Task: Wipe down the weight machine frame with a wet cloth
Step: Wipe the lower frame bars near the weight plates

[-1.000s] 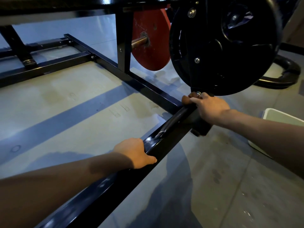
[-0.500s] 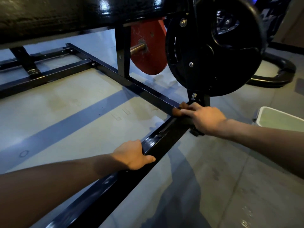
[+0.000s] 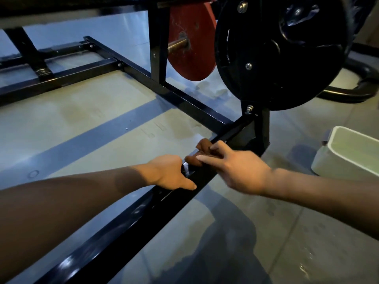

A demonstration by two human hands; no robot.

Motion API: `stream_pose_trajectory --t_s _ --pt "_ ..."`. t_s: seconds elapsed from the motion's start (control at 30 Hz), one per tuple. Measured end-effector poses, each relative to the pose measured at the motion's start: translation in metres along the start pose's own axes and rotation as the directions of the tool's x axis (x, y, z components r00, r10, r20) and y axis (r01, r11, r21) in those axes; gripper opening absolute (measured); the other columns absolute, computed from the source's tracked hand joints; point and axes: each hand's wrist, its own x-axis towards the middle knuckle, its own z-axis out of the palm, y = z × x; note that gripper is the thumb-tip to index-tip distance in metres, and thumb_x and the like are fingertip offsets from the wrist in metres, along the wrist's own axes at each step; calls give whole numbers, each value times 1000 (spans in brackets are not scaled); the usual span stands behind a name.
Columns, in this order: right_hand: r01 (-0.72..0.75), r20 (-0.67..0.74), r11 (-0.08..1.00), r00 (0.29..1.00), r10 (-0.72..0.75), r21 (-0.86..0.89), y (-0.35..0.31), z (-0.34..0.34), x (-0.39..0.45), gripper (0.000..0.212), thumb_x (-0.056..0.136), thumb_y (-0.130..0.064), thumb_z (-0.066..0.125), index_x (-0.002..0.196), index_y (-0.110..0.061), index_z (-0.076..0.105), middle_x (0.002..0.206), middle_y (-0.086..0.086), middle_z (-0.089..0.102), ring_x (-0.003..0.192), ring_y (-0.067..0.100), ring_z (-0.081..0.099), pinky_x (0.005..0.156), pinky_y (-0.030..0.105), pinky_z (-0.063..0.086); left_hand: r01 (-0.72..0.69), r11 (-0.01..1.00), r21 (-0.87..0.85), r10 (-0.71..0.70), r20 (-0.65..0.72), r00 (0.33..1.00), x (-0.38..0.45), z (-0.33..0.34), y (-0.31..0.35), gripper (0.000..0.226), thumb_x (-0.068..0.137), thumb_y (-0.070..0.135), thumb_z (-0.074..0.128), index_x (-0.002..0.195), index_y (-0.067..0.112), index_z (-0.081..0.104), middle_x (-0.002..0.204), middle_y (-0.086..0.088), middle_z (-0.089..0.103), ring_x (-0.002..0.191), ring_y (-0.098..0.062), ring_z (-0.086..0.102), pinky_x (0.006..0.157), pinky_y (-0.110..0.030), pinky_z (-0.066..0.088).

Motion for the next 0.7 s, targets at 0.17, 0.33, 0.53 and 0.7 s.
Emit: stream_pose_trajectory --t_s 0.17,0.33,0.53,0.7 --pt "-318 -62 939 948 312 -131 99 0 19 56 104 -31 49 153 -48 29 158 4 33 95 34 69 68 43 57 7 998 -54 -7 -5 1000 -3 3 -4 53 77 71 75 77 19 60 74 0 65 65 -14 61 53 -27 42" --pt "-498 24 837 862 507 225 81 2 28 44 108 -34 41 151 -45 38 157 4 27 92 34 65 77 42 60 34 997 -74 -33 12 999 -3 4 -3 53 77 69 76 82 18 60 81 -1 66 69 -15 61 55 -27 41" --pt "-64 -62 964 995 83 257 -11 12 3 45 106 -42 43 152 -43 40 150 2 30 85 31 68 71 42 59 39 999 -7 -38 28 999 -2 -2 2 52 77 73 72 92 24 65 80 4 59 75 -17 58 66 -28 45" --pt "15 -127 1000 992 -18 -19 41 11 3 53 103 -38 44 154 -47 33 151 0 43 80 27 71 47 33 48 106 985 137 -127 156 980 -13 -17 4 75 75 89 57 70 14 55 70 -4 60 63 -23 66 62 -31 55"
